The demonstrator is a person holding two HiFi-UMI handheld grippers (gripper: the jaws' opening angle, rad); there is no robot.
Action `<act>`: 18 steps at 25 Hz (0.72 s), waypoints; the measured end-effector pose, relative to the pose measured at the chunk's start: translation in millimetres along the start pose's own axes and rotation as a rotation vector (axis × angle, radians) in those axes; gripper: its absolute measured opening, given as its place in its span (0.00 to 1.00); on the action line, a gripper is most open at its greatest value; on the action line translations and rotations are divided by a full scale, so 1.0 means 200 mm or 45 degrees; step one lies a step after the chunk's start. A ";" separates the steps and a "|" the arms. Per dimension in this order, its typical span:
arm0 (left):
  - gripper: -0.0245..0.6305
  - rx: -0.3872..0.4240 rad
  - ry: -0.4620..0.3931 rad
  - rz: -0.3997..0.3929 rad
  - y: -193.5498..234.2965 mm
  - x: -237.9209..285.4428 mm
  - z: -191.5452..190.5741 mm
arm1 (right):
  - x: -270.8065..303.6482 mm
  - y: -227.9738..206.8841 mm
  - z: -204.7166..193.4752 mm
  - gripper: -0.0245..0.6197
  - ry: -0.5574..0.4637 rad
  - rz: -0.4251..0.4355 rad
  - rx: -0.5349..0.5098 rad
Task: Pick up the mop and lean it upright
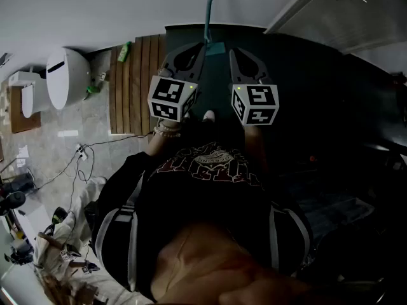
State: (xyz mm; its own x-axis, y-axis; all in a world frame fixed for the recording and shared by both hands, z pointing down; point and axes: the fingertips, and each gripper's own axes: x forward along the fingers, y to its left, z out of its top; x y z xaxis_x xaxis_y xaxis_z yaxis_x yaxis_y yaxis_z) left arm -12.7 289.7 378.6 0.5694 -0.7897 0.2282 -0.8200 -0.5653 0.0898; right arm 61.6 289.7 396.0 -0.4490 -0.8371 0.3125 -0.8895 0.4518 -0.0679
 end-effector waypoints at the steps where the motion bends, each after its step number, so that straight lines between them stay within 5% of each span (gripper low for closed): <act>1: 0.11 -0.002 -0.001 -0.001 0.00 0.00 0.00 | 0.00 0.00 0.00 0.07 -0.001 0.000 0.000; 18: 0.11 -0.008 -0.004 0.040 -0.02 0.05 0.00 | 0.00 -0.09 0.00 0.07 -0.017 0.017 0.005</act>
State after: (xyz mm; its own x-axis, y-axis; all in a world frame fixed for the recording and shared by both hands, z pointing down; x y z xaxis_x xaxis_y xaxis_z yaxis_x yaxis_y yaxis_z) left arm -4.3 284.5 380.4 0.5437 -0.8079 0.2276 -0.8377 -0.5389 0.0885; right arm 77.8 281.6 397.9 -0.4617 -0.8351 0.2992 -0.8839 0.4615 -0.0758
